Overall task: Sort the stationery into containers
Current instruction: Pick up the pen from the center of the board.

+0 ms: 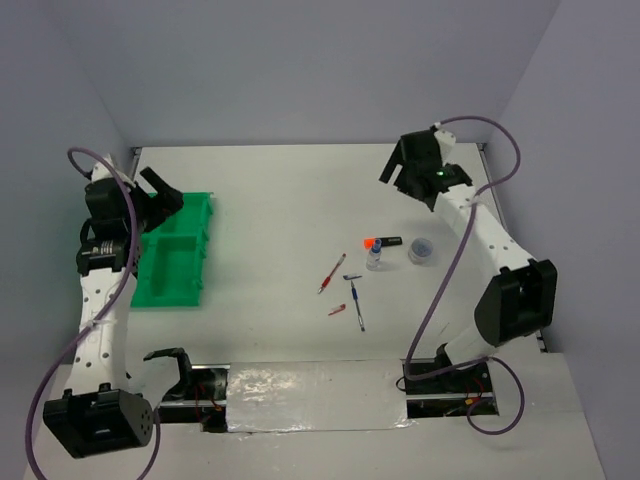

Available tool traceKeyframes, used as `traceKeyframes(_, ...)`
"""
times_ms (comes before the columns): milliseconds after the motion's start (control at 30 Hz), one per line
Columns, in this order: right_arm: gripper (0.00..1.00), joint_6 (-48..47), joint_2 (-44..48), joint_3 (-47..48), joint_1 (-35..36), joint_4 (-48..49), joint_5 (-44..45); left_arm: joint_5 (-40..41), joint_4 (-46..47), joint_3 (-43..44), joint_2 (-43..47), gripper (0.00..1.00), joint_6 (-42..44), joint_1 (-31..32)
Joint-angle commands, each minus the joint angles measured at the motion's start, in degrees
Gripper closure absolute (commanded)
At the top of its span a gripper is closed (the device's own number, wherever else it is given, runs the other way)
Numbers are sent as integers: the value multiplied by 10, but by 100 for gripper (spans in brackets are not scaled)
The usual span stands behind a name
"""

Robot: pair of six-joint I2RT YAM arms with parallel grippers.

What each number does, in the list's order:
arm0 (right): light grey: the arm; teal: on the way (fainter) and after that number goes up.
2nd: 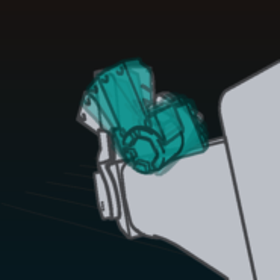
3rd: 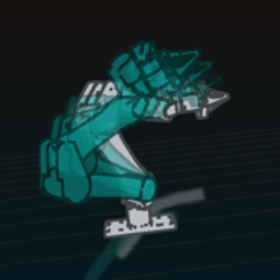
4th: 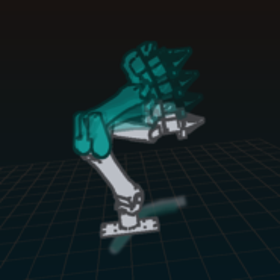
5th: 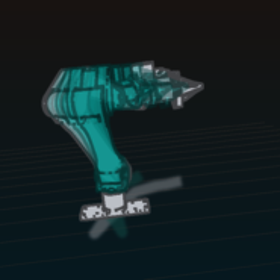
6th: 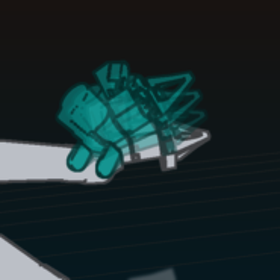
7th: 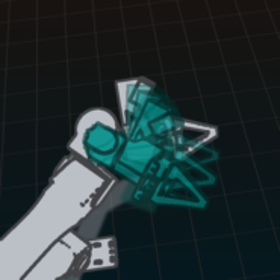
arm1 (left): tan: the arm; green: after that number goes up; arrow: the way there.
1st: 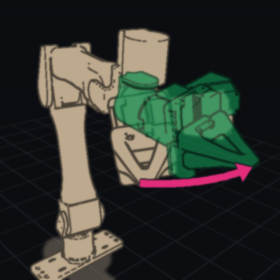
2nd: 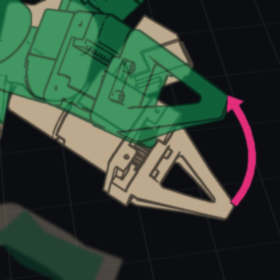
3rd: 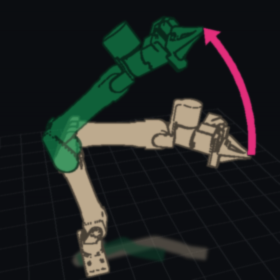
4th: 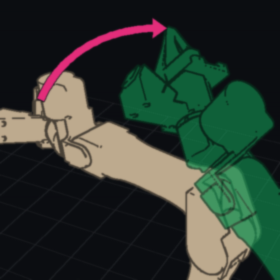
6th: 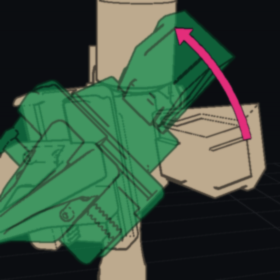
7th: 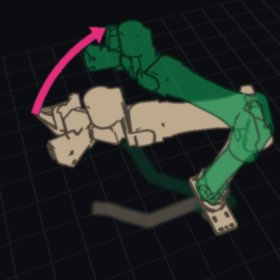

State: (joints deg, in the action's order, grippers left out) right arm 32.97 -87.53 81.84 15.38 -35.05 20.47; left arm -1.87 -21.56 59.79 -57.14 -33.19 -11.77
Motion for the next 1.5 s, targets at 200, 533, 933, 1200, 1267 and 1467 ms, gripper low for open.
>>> traceKeyframes(200,3,280,-118,-3,68,-70,109,91,-31,-42,73,1,52,68)
traceKeyframes(533,12,364,-157,-82,77,-53,70,40,-23,-48,65,1,59,76)
traceKeyframes(933,28,372,-228,-91,74,-35,48,43,-20,-53,70,1,61,81)
traceKeyframes(1200,83,333,-259,-76,56,11,15,38,-23,-50,68,1,67,83)
traceKeyframes(1267,100,328,-263,-64,52,15,11,42,-24,-51,71,1,69,83)
traceKeyframes(1467,100,260,-280,26,39,31,-3,28,-16,-59,77,1,74,85)
